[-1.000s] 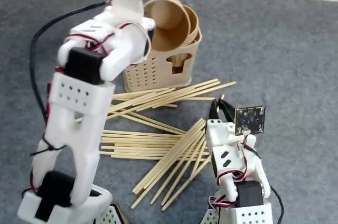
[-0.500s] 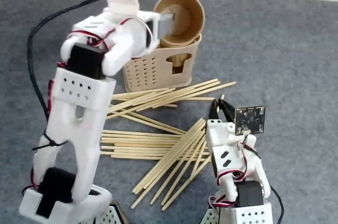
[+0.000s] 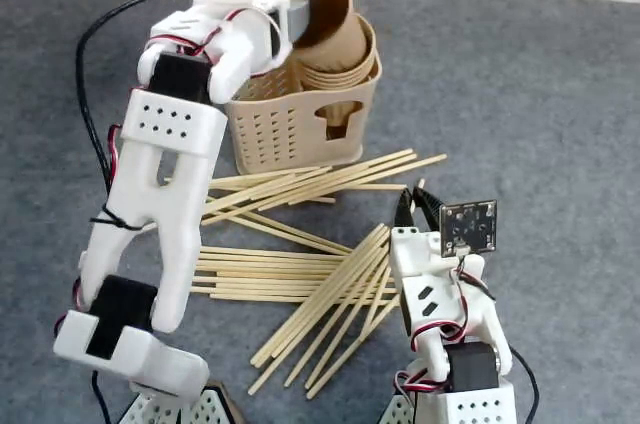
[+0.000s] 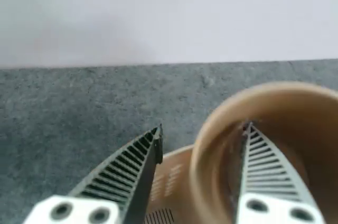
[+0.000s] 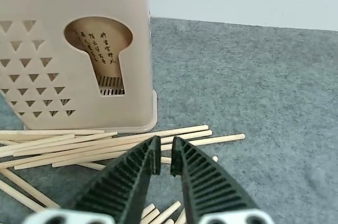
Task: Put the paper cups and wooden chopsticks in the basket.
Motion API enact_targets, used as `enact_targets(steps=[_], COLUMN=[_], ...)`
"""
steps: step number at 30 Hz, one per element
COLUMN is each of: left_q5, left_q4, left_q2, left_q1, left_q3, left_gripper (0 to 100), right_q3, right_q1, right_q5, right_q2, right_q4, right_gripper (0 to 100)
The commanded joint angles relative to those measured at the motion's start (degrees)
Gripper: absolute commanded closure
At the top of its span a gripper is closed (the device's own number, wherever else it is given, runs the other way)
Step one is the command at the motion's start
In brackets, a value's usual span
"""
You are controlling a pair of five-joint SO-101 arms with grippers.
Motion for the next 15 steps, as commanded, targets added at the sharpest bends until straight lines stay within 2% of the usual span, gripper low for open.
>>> enact_targets(steps=[1,6,15], left_q5=[0.7,0.7,0.7], left_q4=[-1.5,-1.6,2.1], left_q2=[-0.6,-0.7,0.0], left_q1=[-0.7,-0.5,-0.4], left_q3=[-2.2,-2.6,-12.4], left_gripper=[77,77,77], right_q3=[-0.5,-0.5,-0.5], right_q1=[-0.7,-0.7,-0.8], right_q5=[1.0,1.0,1.0], right_q2=[-0.6,-0.6,-0.6], right_q4=[-1.5,-1.5,-1.5], right_gripper=[94.6,94.6,94.6])
